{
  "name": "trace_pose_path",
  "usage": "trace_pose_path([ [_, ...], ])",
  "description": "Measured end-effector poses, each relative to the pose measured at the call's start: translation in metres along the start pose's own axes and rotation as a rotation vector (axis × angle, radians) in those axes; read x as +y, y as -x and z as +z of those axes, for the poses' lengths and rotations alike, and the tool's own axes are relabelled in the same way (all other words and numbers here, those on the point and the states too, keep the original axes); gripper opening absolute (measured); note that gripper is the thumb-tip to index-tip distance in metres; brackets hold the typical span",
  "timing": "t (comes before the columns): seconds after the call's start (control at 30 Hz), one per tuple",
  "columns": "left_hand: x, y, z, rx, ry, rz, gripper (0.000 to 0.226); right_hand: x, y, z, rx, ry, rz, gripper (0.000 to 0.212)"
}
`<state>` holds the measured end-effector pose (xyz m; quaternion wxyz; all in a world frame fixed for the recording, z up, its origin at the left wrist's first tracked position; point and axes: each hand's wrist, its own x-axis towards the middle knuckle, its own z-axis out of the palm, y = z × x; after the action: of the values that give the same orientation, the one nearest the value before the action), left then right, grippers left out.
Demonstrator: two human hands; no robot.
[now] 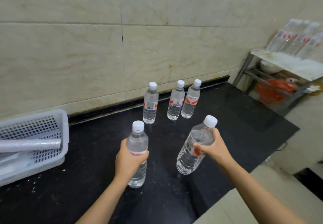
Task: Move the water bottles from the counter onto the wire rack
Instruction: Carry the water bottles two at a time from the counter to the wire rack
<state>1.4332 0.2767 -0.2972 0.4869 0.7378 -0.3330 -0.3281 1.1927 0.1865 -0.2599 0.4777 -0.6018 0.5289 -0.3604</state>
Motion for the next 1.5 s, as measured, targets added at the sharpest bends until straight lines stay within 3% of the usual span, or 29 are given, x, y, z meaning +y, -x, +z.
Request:
trace_pose_path([
  [0.1,0.022,0.015,0.019,-0.071,0.01,0.065,0.064,-0.013,0.016,-0.025,0.045,-0.058,-0.012,0.065],
  [0.43,0.105,0.076,0.103,-0.256,0.041,0.304,0.059,-0.011,0.063,-0.147,0.352,-0.235,-0.09,0.071],
  [0.83,0.14,0.196,0.331,-0.419,0.117,0.315,0.061,0.085,0.129,-0.359,0.486,-0.319,-0.056,0.06],
  [1.13,0.154,0.257,0.448,-0.613,-0.002,0.414,0.057,0.126,0.158,-0.468,0.621,-0.38,-0.004,0.056],
  [1.4,0.184,0.243,0.553,-0.944,0.145,0.353,0.06,0.148,0.124,-0.558,0.669,-0.367,-0.01,0.076],
  [1.5,0.196,0.223,0.608,-1.036,0.204,0.343,0.081,0.156,0.095,-0.601,0.66,-0.297,0.003,0.086],
])
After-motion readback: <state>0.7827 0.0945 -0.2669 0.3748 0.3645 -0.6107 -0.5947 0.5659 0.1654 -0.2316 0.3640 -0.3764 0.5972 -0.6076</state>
